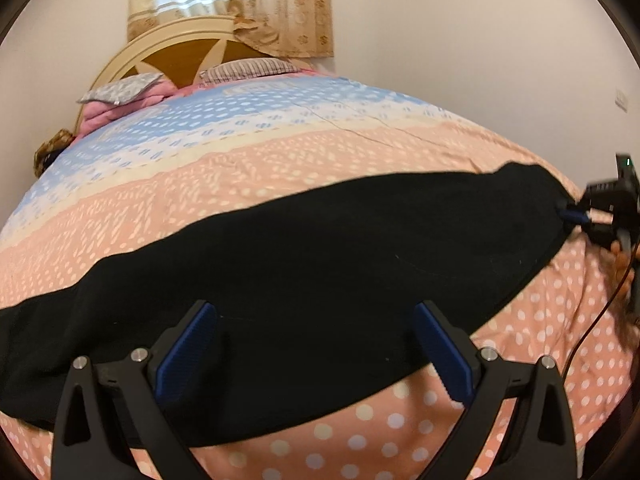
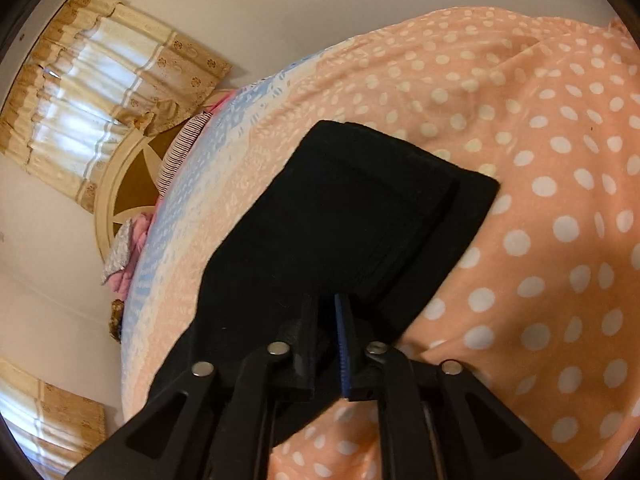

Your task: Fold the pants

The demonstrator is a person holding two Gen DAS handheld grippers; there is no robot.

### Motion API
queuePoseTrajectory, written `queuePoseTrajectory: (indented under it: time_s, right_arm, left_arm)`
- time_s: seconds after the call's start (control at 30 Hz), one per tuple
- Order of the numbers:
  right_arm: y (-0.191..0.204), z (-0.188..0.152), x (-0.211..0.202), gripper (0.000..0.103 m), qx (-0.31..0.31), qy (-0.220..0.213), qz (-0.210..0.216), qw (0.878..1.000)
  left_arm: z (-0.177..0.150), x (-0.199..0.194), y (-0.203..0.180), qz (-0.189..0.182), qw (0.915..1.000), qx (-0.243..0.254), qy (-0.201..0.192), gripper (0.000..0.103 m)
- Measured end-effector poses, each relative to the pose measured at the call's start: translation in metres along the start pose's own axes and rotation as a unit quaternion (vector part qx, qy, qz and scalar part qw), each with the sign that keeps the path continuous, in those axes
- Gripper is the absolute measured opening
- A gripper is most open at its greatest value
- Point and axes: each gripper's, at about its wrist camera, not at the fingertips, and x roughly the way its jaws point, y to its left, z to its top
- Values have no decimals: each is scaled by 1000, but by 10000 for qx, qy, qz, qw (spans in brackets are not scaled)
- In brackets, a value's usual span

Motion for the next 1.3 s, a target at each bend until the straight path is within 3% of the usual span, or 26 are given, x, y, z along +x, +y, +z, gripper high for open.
queuePoseTrajectory:
  time_s: [0.17,0.3,0.47,0.53,0.57,0.67,0.87,1.07,1.3]
  right_arm:
    - [12,-11,-12,44,-88,89,58,9999]
    - [19,-19,-11,45,-120,256,-151,9995]
    - [31,-14,3,45,-279,191,-155,9993]
    - [33,-12,7,27,-317,131,-188,9992]
    - [32,-12,8,9,-338,111,-214,9991]
    - [29,-15,-1,3,-342,-24,-61,9994]
    - [10,-21,-30,0,-507,-357,-416,9972]
    - [-15,-14,-47,1,130,-605,305,9976]
    - [-12,16,-49,3,-72,-768,71,9970]
  left_arm:
    - [-2,0,9,9,9997,-216,80,102]
    - [-2,2,16,-66,9984,-541,149,102]
    - [-5,1,17,-30,9981,-598,148,102]
    - [-6,0,18,-43,9980,-608,144,102]
    - [-6,-1,18,-50,9981,-605,132,102]
    - [-5,-3,20,-18,9983,-581,94,102]
    - [-4,-2,21,-60,9981,-603,105,102]
    - [-3,-2,20,-53,9982,-593,122,102]
    - [-3,0,21,-39,9980,-616,127,102]
